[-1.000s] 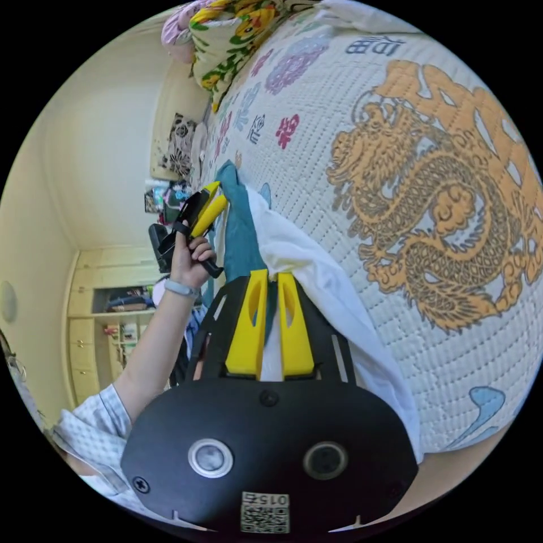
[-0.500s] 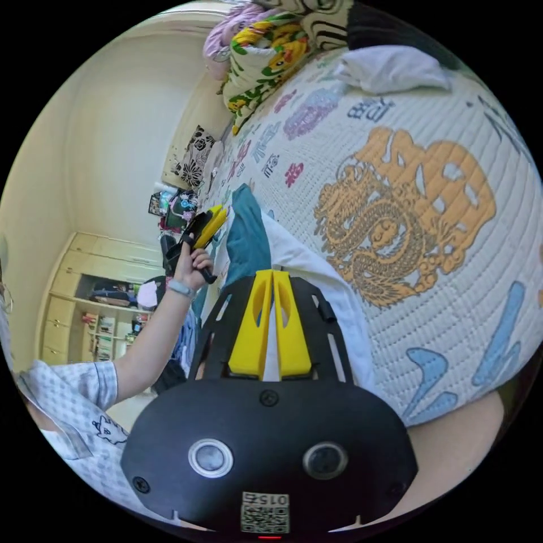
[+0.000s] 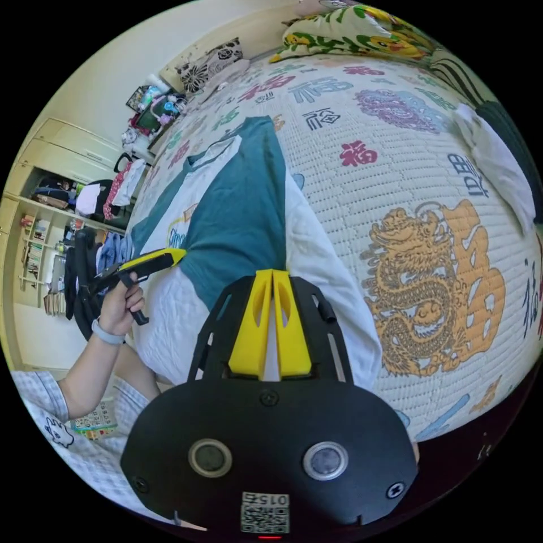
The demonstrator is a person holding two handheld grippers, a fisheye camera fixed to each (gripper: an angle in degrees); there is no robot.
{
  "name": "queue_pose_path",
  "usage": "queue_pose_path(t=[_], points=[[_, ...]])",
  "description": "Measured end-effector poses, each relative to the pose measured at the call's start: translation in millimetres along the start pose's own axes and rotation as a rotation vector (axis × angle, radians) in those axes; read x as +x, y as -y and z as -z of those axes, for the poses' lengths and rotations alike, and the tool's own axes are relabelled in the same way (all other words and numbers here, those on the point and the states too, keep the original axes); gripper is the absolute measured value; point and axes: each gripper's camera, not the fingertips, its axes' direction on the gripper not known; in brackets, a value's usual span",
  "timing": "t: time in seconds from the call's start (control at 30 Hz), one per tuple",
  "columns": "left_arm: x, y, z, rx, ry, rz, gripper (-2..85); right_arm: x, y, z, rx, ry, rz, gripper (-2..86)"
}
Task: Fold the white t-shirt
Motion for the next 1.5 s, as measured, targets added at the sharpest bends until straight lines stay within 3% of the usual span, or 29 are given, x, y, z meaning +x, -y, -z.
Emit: queue_pose_path(t=[0.17, 0.33, 0.43, 0.6, 0.73, 0.9, 1.13, 1.27, 1.37, 1.5], points=[[-12.2, -58.0, 76.0, 0.212, 0.003, 0.085, 5.3, -61.2, 22.3, -4.2, 0.02, -0.014, 0.197, 0.4], [-70.1, -176.3, 178.2, 0.538, 0.255, 0.489, 7.4, -190.1, 82.5, -45.3, -0.047, 0.059, 0.526, 5.7], [-108.8, -223.8, 197.7, 0.561, 0.225, 0.67, 8.9, -274.0, 113.6, -95.1, -0.142, 0.124, 0.665, 6.6], [-135.2, -254.6, 213.6, 0.574, 0.229, 0.697, 10.1, -390.6, 148.4, -198.4, -0.347, 0.105, 0.776, 7.5], [-158.3, -266.2, 216.6, 0.554, 0.137, 0.706, 10.6, -450.1, 172.6, -285.4, -0.497, -0.051, 0.776, 8.9], [-171.3, -276.9, 218.0, 0.531, 0.042, 0.685, 7.9, -473.6, 203.3, -356.1, -0.55, -0.303, 0.716, 6.6], [-171.2, -302.7, 234.7, 0.567, 0.002, 0.686, -0.2, -491.8, 229.5, -374.3, -0.567, -0.355, 0.779, 0.6], [-150.2, -314.8, 257.6, 0.634, 0.071, 0.666, -0.5, -497.9, 243.7, -344.1, -0.481, -0.182, 0.786, -0.3], [-119.1, -313.3, 281.7, 0.69, 0.162, 0.541, -0.5, -476.6, 258.0, -294.1, -0.355, -0.002, 0.759, -0.4], [-64.7, -291.2, 301.9, 0.682, 0.317, 0.307, -0.5, -388.8, 278.4, -215.2, -0.15, 0.288, 0.57, -0.1]])
